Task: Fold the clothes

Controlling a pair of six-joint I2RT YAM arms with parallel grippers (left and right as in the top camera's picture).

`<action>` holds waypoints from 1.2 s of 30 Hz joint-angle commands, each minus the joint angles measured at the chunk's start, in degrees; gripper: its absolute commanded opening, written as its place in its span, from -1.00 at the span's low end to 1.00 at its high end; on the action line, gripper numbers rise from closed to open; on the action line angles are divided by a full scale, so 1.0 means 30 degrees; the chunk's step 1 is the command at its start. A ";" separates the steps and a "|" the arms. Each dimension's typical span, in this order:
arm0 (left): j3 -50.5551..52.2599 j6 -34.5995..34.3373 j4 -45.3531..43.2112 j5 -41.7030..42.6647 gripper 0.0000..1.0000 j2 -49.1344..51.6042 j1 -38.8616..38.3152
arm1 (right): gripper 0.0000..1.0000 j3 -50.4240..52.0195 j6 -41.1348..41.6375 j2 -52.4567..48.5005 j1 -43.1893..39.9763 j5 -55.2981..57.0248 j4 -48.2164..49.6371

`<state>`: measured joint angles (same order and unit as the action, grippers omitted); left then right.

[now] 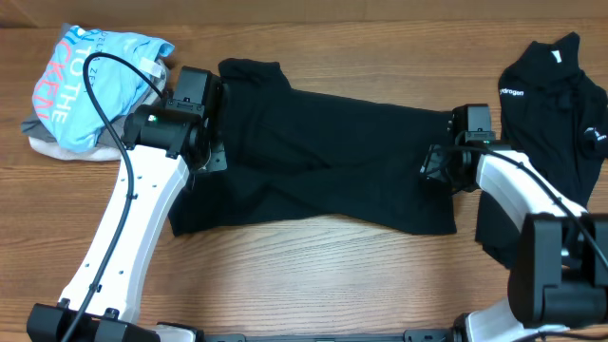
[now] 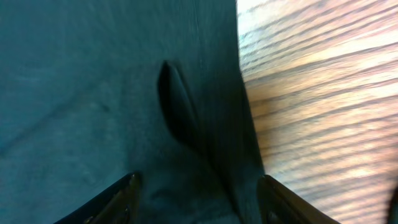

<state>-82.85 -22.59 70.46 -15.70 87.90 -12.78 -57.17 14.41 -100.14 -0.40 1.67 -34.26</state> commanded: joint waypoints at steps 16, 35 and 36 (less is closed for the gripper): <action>0.0102 -0.0401 -0.0044 -0.0415 -0.91 -0.0219 -0.0087 | -0.92 0.0131 -0.0372 -0.0415 -0.0109 -0.0597 0.0211; -0.4044 -0.0124 0.3089 -0.1020 -0.92 -0.0226 -0.0087 | -0.92 -0.8765 0.2215 0.4634 -0.0787 -0.0590 -1.6990; -0.4233 -0.0102 0.3235 -0.1056 -0.91 -0.0233 -0.0066 | -0.92 -0.8765 0.2295 0.4969 -0.0787 -0.0590 -1.7194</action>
<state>-92.33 -22.57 79.20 -16.47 87.90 -12.78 -81.97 19.31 -88.73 -2.59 -0.16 -85.06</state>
